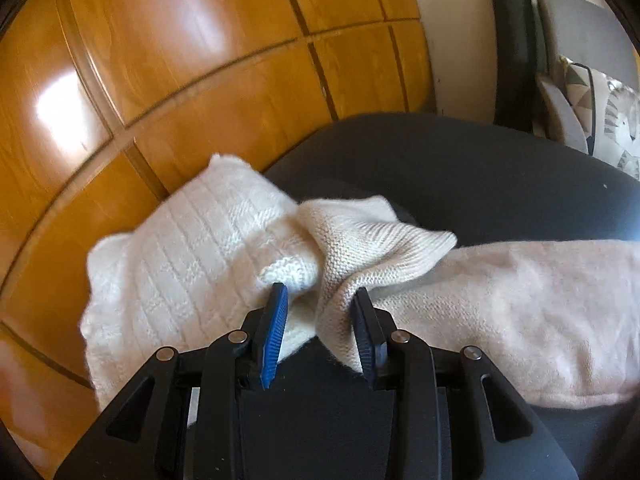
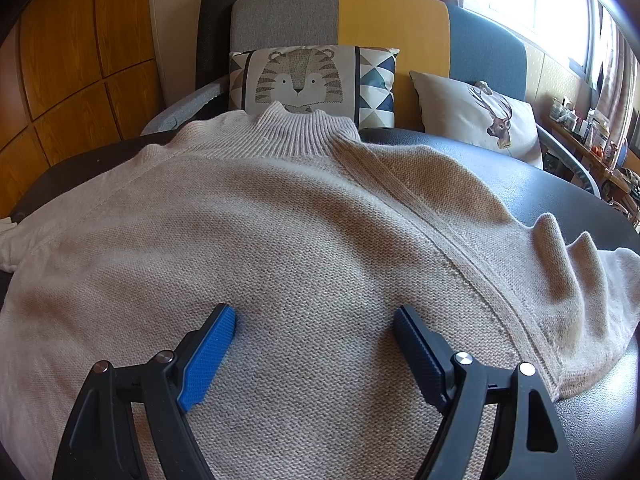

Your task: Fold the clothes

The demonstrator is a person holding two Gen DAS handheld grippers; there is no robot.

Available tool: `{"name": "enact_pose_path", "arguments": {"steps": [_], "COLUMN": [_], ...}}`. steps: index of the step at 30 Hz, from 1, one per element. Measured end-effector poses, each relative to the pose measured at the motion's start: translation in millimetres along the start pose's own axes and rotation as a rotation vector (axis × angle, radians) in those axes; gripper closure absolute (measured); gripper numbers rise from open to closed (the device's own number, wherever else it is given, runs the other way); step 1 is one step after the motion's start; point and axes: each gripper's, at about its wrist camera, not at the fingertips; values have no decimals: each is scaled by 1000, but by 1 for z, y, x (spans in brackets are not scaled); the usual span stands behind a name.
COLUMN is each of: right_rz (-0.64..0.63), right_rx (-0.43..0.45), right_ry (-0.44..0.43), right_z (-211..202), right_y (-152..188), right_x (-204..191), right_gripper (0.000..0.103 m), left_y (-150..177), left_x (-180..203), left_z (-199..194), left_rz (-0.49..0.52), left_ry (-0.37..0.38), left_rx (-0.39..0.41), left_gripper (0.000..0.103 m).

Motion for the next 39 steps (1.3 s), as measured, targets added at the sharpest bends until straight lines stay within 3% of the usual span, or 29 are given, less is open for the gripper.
{"name": "enact_pose_path", "arguments": {"steps": [3, 13, 14, 18, 20, 21, 27, 30, 34, 39], "right_rz": [1, 3, 3, 4, 4, 4, 5, 5, 5, 4], "right_rx": [0, 0, 0, 0, 0, 0, 0, 0, 0, 0], "right_ry": [0, -5, -5, -7, -6, -6, -6, -6, -7, -5], "right_z": [0, -1, -1, -1, -1, 0, 0, 0, 0, -1], "right_y": [0, 0, 0, 0, 0, 0, 0, 0, 0, 0], "right_x": [0, 1, 1, 1, 1, 1, 1, 1, 2, 1], "right_gripper": [21, 21, 21, 21, 21, 21, 21, 21, 21, 21], "left_y": [1, 52, 53, 53, 51, 50, 39, 38, 36, 26], "left_x": [-13, -33, -33, -21, -14, -12, 4, 14, 32, 43], "left_z": [-3, -4, -10, -31, -32, -29, 2, 5, 4, 20], "left_rz": [-51, -63, -56, 15, 59, 76, 188, 261, 371, 426], "left_ry": [51, -5, -6, 0, -21, -30, -81, -97, -48, -62], "left_rx": [32, 27, 54, 164, 177, 164, 40, 54, 88, 49], "left_gripper": [68, 65, 65, 63, 41, 39, 39, 39, 39, 39]}}
Point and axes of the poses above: each gripper's, at about its wrist camera, not at the fingertips, and z roughly the way its jaws point, x to its right, y to its underside, and after that the axes turned 15 degrees about y, right-handed
